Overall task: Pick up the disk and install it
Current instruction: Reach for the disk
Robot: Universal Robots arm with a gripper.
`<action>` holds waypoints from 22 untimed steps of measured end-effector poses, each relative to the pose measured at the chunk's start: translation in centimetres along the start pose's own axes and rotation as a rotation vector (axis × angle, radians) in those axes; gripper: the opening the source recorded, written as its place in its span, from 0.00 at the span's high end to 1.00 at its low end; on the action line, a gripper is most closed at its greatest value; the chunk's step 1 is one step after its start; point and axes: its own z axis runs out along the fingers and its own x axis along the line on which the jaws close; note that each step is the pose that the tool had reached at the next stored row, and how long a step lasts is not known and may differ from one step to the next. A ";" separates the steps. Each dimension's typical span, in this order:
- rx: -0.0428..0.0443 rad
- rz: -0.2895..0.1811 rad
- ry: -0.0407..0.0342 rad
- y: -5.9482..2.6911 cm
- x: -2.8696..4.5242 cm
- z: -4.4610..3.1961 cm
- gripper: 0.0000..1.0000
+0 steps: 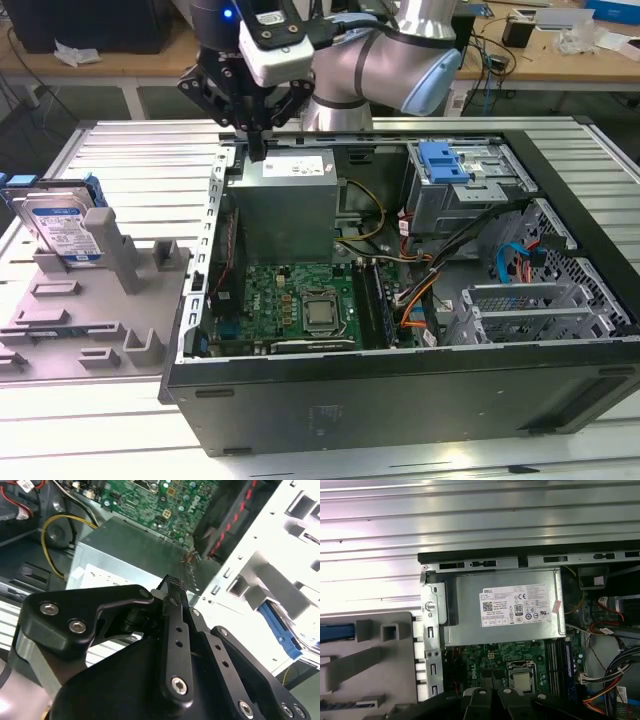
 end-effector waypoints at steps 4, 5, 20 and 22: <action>0.0000 0.001 -0.0001 0.17 1.32 -0.02 0.89; 0.0001 0.002 -0.0001 0.25 1.67 -0.03 0.89; 0.0002 0.005 -0.0002 1.91 8.28 -0.11 0.89; 0.0002 0.005 -0.0003 2.05 8.98 -0.12 0.89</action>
